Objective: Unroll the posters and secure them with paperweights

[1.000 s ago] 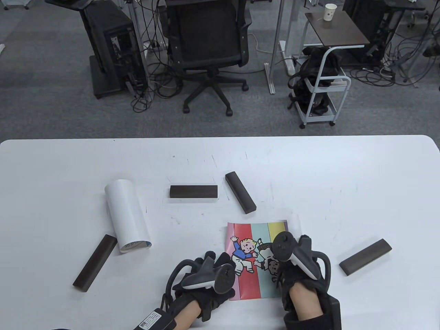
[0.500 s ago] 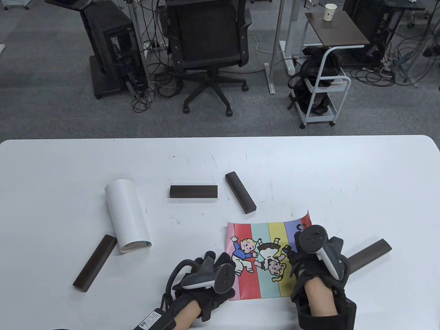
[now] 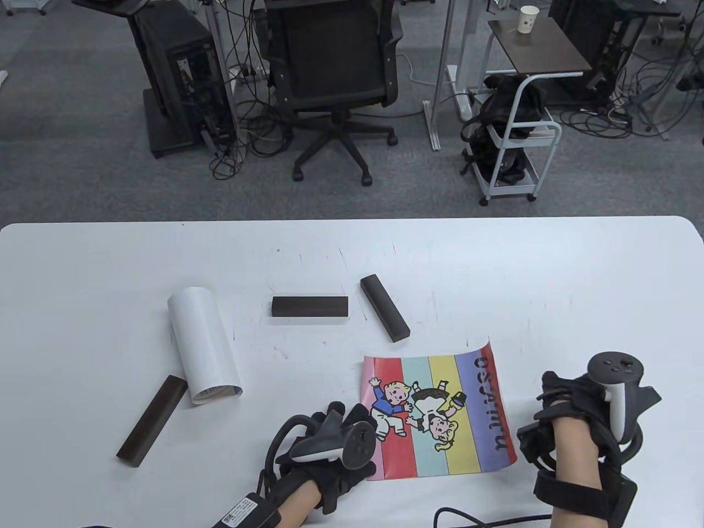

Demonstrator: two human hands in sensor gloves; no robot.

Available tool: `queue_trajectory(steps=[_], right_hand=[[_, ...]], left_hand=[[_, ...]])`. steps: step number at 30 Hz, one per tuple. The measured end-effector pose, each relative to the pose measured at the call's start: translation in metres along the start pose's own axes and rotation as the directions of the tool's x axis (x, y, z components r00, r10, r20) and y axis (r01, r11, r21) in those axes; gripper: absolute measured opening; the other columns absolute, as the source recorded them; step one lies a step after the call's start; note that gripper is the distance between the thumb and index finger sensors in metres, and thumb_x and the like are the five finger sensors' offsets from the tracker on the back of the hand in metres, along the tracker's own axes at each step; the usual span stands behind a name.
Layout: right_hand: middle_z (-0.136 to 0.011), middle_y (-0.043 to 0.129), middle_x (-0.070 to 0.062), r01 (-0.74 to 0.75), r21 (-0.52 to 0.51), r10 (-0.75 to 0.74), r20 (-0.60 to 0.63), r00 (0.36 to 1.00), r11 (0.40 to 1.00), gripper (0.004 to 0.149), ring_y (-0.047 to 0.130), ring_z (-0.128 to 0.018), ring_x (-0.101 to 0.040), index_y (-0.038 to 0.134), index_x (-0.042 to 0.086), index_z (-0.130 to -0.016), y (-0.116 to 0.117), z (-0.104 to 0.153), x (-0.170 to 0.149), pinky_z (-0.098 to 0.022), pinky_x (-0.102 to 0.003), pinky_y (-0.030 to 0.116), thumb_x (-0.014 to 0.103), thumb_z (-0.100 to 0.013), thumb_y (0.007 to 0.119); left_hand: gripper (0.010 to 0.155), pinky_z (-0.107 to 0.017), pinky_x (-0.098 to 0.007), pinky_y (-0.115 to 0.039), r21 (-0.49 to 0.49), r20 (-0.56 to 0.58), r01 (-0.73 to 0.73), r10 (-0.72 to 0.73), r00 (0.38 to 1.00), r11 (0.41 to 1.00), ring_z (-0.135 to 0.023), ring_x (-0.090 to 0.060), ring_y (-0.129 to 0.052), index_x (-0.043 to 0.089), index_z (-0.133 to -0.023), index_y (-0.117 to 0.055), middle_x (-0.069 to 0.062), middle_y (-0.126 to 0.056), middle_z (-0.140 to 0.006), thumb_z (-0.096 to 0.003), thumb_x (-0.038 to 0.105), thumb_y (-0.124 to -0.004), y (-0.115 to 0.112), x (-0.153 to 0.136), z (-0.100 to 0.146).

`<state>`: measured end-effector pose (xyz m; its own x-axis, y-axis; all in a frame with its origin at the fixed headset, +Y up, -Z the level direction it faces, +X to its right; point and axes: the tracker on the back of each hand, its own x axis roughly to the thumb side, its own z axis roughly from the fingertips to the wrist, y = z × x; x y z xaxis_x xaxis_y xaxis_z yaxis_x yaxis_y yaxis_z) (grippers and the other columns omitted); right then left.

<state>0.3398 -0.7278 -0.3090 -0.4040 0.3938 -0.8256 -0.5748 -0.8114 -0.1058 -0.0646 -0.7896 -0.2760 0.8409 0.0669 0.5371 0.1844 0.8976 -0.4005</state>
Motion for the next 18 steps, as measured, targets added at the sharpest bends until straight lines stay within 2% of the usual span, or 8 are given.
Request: queue_trajectory(steps=[4, 8, 9, 10, 11, 16, 17, 18], right_hand=[[-0.103, 0.025, -0.023, -0.106, -0.024, 0.102, -0.128, 0.987, 0.994, 0.099, 0.054, -0.079, -0.048, 0.013, 0.007, -0.096, 0.018, -0.024, -0.014, -0.053, -0.044, 0.059, 0.056, -0.038, 0.077], [-0.097, 0.037, -0.023, -0.125, -0.045, 0.114, -0.198, 0.974, 0.991, 0.099, 0.060, -0.069, -0.039, 0.019, 0.005, -0.096, 0.025, -0.036, -0.021, -0.045, -0.037, 0.062, 0.058, -0.038, 0.080], [-0.095, 0.040, -0.024, -0.118, -0.047, 0.106, -0.203, 0.973, 0.992, 0.095, 0.065, -0.065, -0.037, 0.022, 0.004, -0.096, 0.024, -0.036, -0.021, -0.041, -0.036, 0.065, 0.054, -0.040, 0.080], [-0.092, 0.043, -0.023, -0.132, -0.035, 0.121, -0.225, 0.967, 0.991, 0.088, 0.069, -0.062, -0.036, 0.024, 0.003, -0.095, 0.023, -0.036, -0.022, -0.039, -0.035, 0.067, 0.043, -0.040, 0.079], [-0.091, 0.046, -0.022, -0.149, -0.042, 0.135, -0.240, 0.961, 0.988, 0.088, 0.071, -0.061, -0.035, 0.027, 0.003, -0.096, 0.021, -0.036, -0.024, -0.037, -0.034, 0.069, 0.048, -0.041, 0.079], [-0.083, 0.060, -0.024, -0.114, -0.055, 0.096, -0.250, 0.963, 0.992, 0.081, 0.079, -0.056, -0.037, 0.041, 0.001, -0.094, 0.012, -0.033, -0.033, -0.034, -0.039, 0.074, 0.045, -0.040, 0.084], [-0.082, 0.061, -0.024, -0.095, -0.050, 0.080, -0.249, 0.965, 0.994, 0.080, 0.080, -0.056, -0.038, 0.043, 0.001, -0.093, 0.010, -0.032, -0.034, -0.034, -0.040, 0.075, 0.045, -0.040, 0.084], [-0.082, 0.063, -0.025, -0.039, -0.035, 0.030, -0.231, 0.972, 0.999, 0.078, 0.081, -0.055, -0.038, 0.045, 0.000, -0.093, 0.006, -0.031, -0.037, -0.034, -0.040, 0.075, 0.036, -0.037, 0.086]], left_hand=[[0.073, -0.074, -0.065, -0.039, -0.001, 0.000, -0.002, 0.002, 1.000, 1.000, -0.108, -0.048, -0.023, 0.027, -0.110, -0.027, -0.003, -0.019, -0.118, -0.0521, 0.060, -0.056, 0.000, 0.000, 0.000], [0.073, -0.074, -0.065, -0.039, -0.004, 0.002, -0.004, 0.004, 1.000, 1.000, -0.108, -0.048, -0.023, 0.027, -0.110, -0.027, -0.003, -0.018, -0.117, -0.0522, 0.060, -0.056, 0.000, 0.000, 0.000], [0.073, -0.074, -0.065, -0.039, -0.004, 0.002, -0.004, 0.004, 1.000, 1.000, -0.108, -0.048, -0.022, 0.027, -0.110, -0.026, -0.003, -0.018, -0.117, -0.0522, 0.060, -0.056, 0.000, 0.000, 0.000], [0.073, -0.074, -0.065, -0.038, -0.005, 0.003, -0.005, 0.005, 1.000, 1.000, -0.108, -0.048, -0.022, 0.027, -0.110, -0.026, -0.003, -0.018, -0.117, -0.0522, 0.060, -0.056, 0.000, 0.000, 0.000], [0.073, -0.074, -0.065, -0.038, -0.007, 0.004, -0.008, 0.008, 1.000, 1.000, -0.108, -0.048, -0.022, 0.027, -0.110, -0.026, -0.003, -0.018, -0.118, -0.0521, 0.060, -0.056, 0.000, -0.001, 0.000], [0.073, -0.074, -0.065, -0.038, -0.008, 0.004, -0.008, 0.008, 1.000, 1.000, -0.108, -0.048, -0.021, 0.027, -0.110, -0.026, -0.003, -0.017, -0.117, -0.0522, 0.060, -0.055, 0.000, -0.001, 0.000], [0.073, -0.074, -0.065, -0.038, -0.009, 0.004, -0.008, 0.008, 1.000, 1.000, -0.108, -0.048, -0.021, 0.027, -0.110, -0.026, -0.003, -0.017, -0.117, -0.0522, 0.060, -0.055, 0.000, -0.001, 0.000], [0.073, -0.074, -0.065, -0.038, -0.009, 0.004, -0.008, 0.008, 1.000, 1.000, -0.108, -0.048, -0.021, 0.027, -0.110, -0.026, -0.003, -0.017, -0.117, -0.0522, 0.060, -0.055, -0.001, -0.001, 0.000]])
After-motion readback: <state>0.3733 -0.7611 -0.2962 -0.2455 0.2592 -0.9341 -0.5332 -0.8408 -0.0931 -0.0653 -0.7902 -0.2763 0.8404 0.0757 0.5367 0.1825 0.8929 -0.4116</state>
